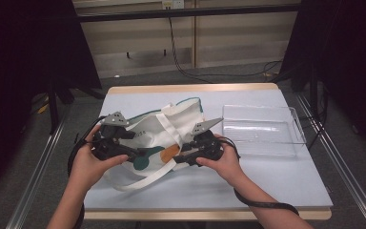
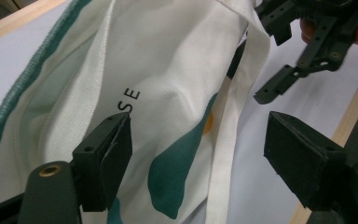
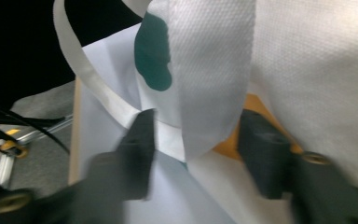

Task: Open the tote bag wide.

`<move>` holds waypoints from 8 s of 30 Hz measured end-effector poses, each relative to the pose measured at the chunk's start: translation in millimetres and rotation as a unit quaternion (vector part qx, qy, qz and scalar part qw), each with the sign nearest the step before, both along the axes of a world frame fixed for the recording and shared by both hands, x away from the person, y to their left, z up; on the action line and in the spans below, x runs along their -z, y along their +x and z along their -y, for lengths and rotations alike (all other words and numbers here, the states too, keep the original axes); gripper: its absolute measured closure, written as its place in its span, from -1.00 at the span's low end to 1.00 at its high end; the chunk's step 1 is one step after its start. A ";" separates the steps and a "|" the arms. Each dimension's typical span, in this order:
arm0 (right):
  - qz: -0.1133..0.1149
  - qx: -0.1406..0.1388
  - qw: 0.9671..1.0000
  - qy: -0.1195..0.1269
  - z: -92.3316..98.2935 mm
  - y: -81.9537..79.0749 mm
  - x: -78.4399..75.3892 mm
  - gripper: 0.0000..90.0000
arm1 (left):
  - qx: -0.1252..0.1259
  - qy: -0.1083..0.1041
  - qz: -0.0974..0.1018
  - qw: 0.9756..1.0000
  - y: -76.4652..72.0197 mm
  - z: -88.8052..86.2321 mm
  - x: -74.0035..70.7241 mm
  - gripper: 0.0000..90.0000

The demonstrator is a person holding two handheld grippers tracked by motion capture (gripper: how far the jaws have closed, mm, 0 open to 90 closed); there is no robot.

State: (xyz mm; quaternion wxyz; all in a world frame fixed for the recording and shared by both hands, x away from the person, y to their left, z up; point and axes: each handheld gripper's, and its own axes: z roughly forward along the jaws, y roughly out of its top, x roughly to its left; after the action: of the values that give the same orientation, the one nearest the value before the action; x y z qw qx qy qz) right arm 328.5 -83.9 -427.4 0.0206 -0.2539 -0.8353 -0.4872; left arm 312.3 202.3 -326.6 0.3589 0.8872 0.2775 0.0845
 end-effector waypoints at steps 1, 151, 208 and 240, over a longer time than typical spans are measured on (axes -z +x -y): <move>-0.003 0.006 1.000 -0.003 -0.1 0.5 0.1 0.31 | 0.000 0.000 0.000 1.000 -0.2 -0.4 -0.2 -0.47; -0.001 -0.025 0.998 -0.058 65.5 -41.6 40.9 0.62 | -0.075 0.035 0.001 0.997 82.0 -17.5 -5.9 0.88; -0.026 -0.018 0.999 -0.041 67.0 -29.4 37.6 0.94 | -0.104 0.032 -0.004 0.994 107.7 -5.0 8.5 0.90; -0.039 -0.018 0.998 -0.048 75.8 -30.0 55.1 0.94 | -0.103 0.058 -0.029 0.993 134.0 -9.6 26.1 0.89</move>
State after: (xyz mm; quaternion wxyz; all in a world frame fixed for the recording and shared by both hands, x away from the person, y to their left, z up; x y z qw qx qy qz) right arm 298.4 -159.8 -482.5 0.0502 -0.2583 -0.8607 -0.4358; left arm 446.3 211.9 -352.6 0.2878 0.8752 0.3724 0.1117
